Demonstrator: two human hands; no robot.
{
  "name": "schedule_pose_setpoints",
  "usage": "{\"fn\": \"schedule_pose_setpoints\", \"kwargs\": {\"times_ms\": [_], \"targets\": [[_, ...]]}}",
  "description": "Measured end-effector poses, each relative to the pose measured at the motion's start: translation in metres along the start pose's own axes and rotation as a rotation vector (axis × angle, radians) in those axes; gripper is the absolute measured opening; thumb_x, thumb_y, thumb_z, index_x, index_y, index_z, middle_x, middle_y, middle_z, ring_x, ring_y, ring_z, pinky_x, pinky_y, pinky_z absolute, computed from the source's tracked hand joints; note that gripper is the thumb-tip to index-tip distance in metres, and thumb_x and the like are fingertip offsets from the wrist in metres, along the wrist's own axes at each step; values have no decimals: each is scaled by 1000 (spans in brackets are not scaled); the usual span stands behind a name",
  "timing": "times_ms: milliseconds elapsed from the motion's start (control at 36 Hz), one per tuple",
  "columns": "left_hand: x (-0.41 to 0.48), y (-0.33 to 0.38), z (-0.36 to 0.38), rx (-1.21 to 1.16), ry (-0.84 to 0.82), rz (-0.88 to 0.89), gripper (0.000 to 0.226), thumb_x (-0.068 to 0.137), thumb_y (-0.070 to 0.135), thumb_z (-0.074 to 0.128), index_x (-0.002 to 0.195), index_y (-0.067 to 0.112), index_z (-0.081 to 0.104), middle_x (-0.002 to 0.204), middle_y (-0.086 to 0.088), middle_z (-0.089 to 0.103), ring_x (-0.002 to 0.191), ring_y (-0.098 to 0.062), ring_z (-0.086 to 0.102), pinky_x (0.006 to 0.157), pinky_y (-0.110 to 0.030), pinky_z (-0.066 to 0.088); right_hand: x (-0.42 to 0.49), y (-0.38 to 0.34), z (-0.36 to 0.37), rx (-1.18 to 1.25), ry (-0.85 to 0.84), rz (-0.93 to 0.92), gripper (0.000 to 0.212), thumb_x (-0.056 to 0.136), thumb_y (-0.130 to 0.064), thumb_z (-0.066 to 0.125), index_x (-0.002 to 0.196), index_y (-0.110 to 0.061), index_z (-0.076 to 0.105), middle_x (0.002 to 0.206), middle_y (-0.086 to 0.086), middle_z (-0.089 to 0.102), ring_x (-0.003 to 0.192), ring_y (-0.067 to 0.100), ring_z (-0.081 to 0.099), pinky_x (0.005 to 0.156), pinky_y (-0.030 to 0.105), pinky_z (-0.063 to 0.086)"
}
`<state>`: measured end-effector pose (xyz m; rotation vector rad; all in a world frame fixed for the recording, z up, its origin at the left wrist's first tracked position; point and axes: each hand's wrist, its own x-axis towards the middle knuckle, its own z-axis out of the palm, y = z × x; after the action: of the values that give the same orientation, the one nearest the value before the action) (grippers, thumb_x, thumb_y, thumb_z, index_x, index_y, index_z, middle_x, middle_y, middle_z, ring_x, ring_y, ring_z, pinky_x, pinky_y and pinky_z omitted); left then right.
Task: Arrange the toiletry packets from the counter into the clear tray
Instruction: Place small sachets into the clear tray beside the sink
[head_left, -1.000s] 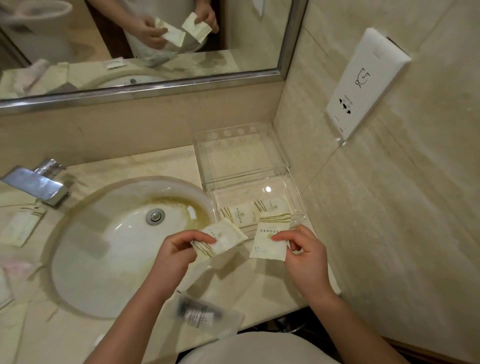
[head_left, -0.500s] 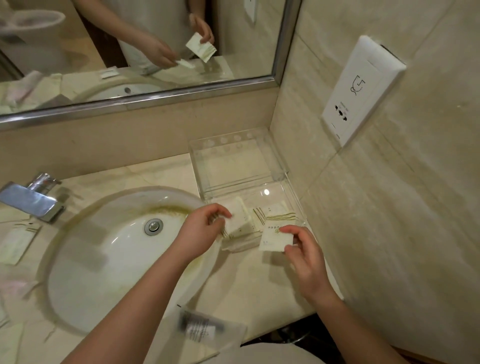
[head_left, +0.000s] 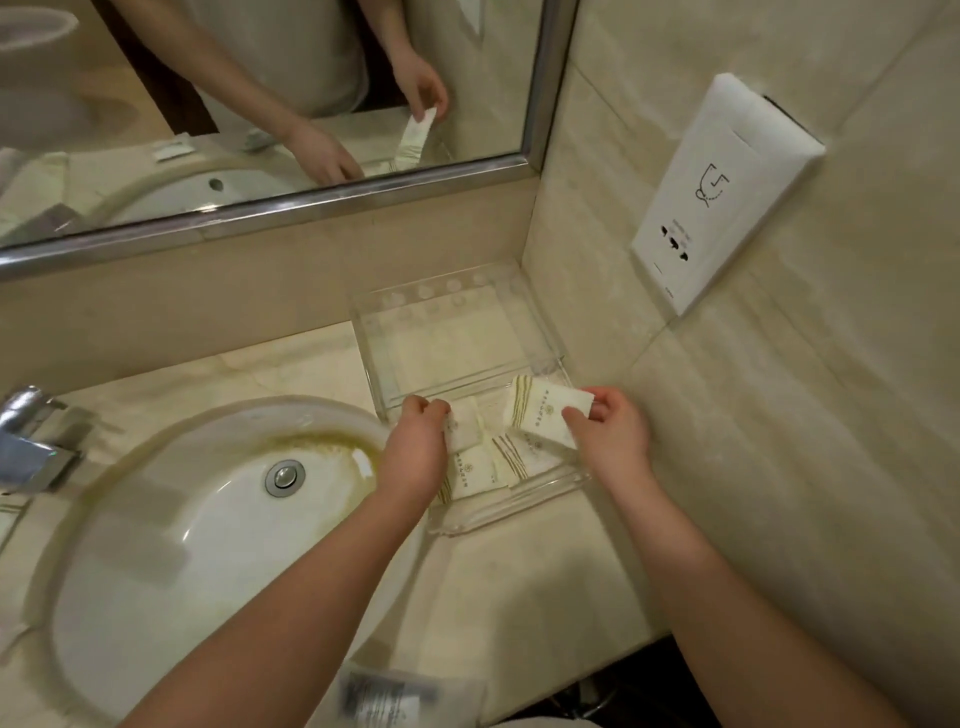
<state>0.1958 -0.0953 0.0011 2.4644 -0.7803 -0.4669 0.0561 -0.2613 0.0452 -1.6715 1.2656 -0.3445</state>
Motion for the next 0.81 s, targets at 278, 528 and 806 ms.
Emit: {"fn": "schedule_pose_setpoints", "kwargs": {"times_ms": [278, 528, 806], "targets": [[-16, -2, 17, 253, 190, 92, 38, 74, 5, 68, 112, 10, 64, 116, -18, 57, 104, -37, 51, 83, -46, 47, 54, -18, 31, -485, -111, -68, 26, 88, -18, 63, 113, -21, 63, 102, 0, 69, 81, 19, 61, 61, 23, 41], [-57, -7, 44, 326, -13, 279, 31, 90, 33, 44, 109, 16, 61, 118, -4, 57, 101, -24, 51, 80, -38, 48, 67, -18, 48, -626, -96, -163, 24, 90, -16, 60, 114, -20, 57, 103, 5, 71, 90, 27, 65, 73, 33, 53], [-55, -6, 41, 340, 21, 205, 30, 84, 33, 54, 106, 14, 60, 134, -14, 54, 112, -31, 50, 87, -42, 46, 34, 9, 43, -728, -56, -420, 45, 83, -22, 71, 124, -17, 56, 125, 10, 55, 114, 28, 51, 94, 36, 42]]}}
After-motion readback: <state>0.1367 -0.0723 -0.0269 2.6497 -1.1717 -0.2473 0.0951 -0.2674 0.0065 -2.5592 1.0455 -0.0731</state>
